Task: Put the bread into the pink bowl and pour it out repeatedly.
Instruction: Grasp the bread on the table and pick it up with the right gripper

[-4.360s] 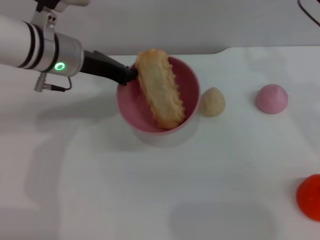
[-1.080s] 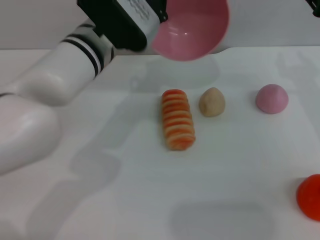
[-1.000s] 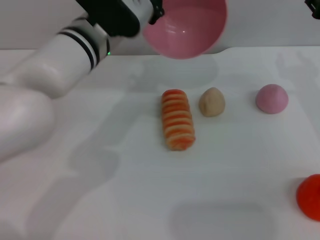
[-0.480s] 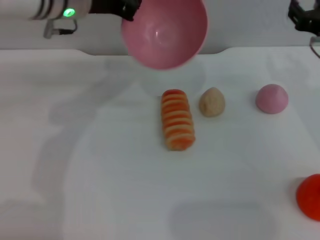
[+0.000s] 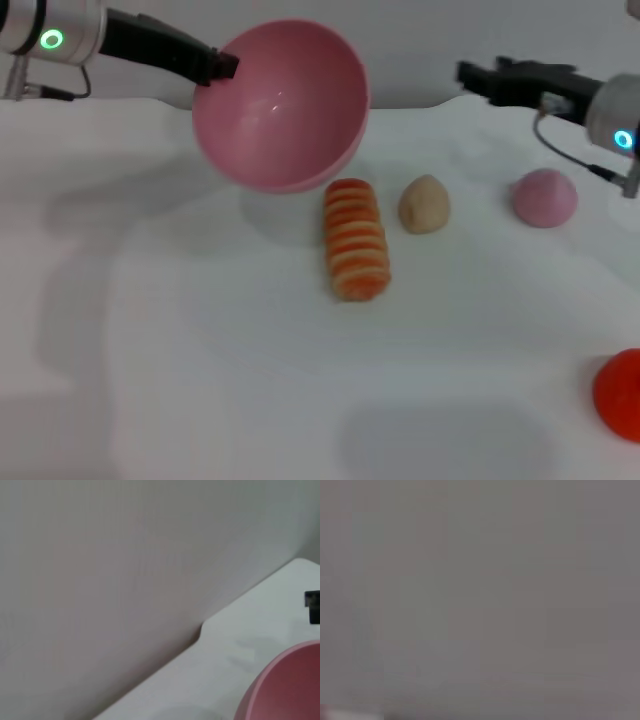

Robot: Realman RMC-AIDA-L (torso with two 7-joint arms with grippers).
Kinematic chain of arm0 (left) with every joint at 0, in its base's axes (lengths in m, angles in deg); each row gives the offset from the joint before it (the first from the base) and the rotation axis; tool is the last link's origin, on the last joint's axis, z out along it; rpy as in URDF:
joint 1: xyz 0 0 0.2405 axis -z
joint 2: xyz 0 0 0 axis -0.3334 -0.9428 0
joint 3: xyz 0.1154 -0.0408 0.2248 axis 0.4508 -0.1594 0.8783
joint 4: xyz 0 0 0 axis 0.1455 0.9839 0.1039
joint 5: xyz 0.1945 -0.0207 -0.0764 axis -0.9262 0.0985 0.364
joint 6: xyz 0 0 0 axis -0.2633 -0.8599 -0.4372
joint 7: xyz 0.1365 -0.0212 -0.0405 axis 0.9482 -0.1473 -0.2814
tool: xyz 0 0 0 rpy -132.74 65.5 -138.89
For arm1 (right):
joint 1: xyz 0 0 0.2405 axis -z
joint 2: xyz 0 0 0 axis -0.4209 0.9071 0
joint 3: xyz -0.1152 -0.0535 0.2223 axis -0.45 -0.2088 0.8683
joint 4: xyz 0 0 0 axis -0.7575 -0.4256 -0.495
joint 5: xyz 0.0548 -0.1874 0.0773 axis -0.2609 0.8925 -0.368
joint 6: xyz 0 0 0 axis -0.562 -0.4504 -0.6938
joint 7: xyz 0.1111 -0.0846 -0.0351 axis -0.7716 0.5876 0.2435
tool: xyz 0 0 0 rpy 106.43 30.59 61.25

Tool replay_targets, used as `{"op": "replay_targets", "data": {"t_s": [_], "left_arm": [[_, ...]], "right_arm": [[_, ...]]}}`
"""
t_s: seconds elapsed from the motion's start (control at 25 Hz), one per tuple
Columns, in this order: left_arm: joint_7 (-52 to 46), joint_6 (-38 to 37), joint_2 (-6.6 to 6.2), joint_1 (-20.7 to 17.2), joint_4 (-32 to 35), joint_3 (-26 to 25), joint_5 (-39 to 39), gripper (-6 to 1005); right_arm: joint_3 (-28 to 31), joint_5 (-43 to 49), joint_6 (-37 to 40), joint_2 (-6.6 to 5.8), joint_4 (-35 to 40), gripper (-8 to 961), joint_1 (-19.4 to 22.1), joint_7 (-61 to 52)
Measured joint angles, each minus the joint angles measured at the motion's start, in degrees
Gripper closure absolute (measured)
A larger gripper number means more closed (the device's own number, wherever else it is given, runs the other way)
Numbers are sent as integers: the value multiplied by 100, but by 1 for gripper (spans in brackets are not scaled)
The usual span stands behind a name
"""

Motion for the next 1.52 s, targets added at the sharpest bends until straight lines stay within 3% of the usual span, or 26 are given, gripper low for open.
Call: {"op": "replay_targets", "data": {"t_s": [0.24,0.56,0.68,0.92,1.12,1.52], "left_arm": [[103,-261,-92,-147,10,-38,7,941],[112,-273,-143,-244,8,-51,13,941],[122,-281,-168,-248,9,-40,14,941],[287,-255,-126,-280,-19,-24,14,941],[404,-235,-64,-353,-30,-7,13,940],[537,-257,24,-473,-32,9,1,940]], "right_arm": [[395,847,1627,-249,-164,392,-550,-926],[685,2519,3147,-300,24,392,-1062,-1992],[708,2769,3721,-265,-87,393,-1305,-2057],[671,2925,4332,-78,-415,393,-1695,-2063],[594,3064,4378,32,-790,393,-1898,-2062],[500,3028,4001,70,-1286,392,-1901,-2037]]}}
